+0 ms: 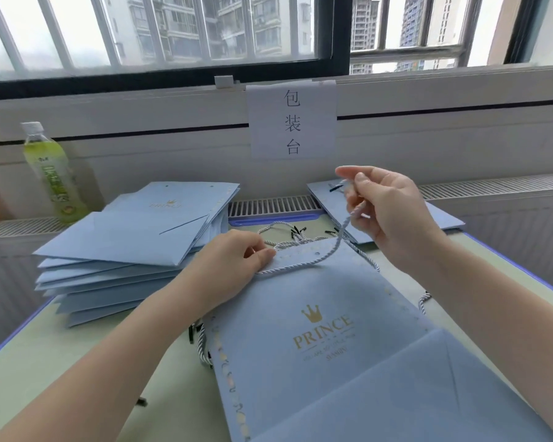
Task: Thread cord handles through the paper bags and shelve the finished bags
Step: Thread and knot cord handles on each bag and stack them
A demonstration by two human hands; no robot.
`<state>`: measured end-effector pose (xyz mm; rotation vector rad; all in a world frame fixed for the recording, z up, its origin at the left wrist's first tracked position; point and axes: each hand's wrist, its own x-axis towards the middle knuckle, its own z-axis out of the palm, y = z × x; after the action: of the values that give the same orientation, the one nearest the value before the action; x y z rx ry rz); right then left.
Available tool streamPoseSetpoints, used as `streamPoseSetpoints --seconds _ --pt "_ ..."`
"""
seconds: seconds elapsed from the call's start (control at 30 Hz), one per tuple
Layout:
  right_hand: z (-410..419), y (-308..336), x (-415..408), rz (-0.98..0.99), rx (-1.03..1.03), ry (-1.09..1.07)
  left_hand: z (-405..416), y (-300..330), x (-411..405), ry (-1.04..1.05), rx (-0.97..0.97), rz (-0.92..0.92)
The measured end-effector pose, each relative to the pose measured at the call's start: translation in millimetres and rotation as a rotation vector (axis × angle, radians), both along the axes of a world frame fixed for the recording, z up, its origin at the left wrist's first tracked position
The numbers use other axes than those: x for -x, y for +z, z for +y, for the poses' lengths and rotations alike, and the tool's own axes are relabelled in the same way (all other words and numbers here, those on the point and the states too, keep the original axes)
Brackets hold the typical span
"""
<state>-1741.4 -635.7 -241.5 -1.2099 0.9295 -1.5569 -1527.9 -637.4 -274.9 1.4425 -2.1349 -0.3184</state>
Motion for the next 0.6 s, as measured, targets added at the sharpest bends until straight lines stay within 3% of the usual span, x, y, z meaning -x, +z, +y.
streamPoseSetpoints --seconds 0.13,0.27,0.47,0.6 --pt "5.0 -8.4 -9.4 0.469 -0.008 0.169 9.8 8.1 2.7 0.106 0.071 -0.120" --pt "6.1 -14.1 -14.4 0.629 -0.040 0.229 17.2 14.9 9.5 0.200 0.075 -0.231" --pt "4.1 -19.8 -16.0 0.900 0.020 0.161 11.4 10.8 9.1 0.257 -0.085 -0.371" --pt "1.7 -26.9 -17.8 1.104 0.109 0.086 11.9 1.9 14.1 0.223 -0.086 -0.282"
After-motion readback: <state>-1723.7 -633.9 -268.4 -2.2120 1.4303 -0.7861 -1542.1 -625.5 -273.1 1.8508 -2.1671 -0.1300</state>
